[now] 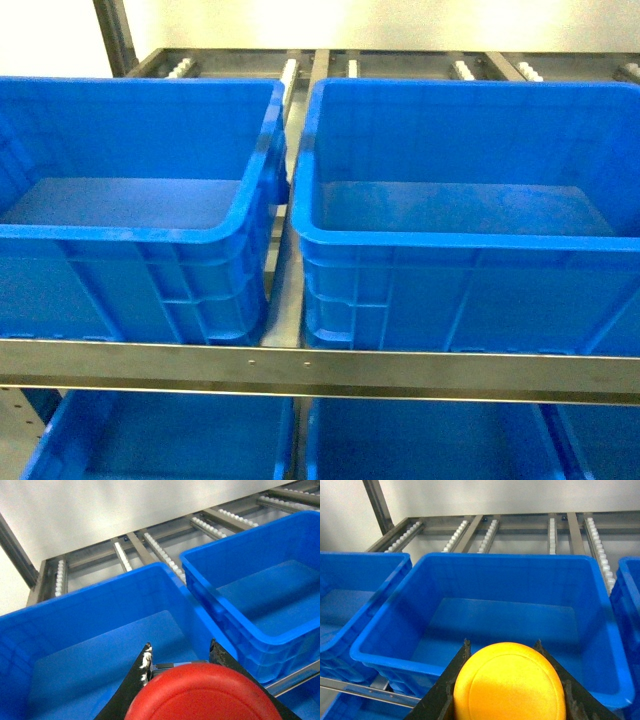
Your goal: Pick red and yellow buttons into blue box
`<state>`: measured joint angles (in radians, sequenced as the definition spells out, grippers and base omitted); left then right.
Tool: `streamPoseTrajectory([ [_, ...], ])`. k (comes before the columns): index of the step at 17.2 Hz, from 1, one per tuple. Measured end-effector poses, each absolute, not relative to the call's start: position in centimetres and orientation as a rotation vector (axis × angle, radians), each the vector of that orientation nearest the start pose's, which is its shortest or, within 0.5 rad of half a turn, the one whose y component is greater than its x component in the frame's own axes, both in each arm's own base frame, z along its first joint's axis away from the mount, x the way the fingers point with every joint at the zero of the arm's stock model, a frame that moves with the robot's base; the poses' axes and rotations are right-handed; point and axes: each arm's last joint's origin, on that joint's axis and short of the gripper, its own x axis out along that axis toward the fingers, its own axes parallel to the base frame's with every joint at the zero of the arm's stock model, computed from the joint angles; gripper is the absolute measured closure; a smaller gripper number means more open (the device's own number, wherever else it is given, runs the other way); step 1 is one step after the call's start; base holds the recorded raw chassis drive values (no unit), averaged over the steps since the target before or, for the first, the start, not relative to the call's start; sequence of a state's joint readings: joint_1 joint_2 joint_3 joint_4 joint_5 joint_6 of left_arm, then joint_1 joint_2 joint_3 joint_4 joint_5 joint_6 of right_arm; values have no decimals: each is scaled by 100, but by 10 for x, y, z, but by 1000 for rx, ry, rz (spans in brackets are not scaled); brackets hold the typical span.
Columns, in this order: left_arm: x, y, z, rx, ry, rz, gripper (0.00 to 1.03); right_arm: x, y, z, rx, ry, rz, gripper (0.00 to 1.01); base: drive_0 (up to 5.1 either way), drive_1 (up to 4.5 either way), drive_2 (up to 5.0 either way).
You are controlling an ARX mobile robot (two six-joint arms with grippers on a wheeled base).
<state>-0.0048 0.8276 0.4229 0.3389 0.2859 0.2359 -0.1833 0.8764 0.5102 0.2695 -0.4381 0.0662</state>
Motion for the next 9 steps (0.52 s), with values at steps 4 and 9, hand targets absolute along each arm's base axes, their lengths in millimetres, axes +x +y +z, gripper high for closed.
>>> streamPoseTrajectory([
  [4,186,-9,250,225,32,-297,76,194,-23,266,93,95,252,70,501,-244,-244],
  [9,186,-9,250,225,29,-297,76,194,-23,267,93,92,252,70,501,-244,-244],
])
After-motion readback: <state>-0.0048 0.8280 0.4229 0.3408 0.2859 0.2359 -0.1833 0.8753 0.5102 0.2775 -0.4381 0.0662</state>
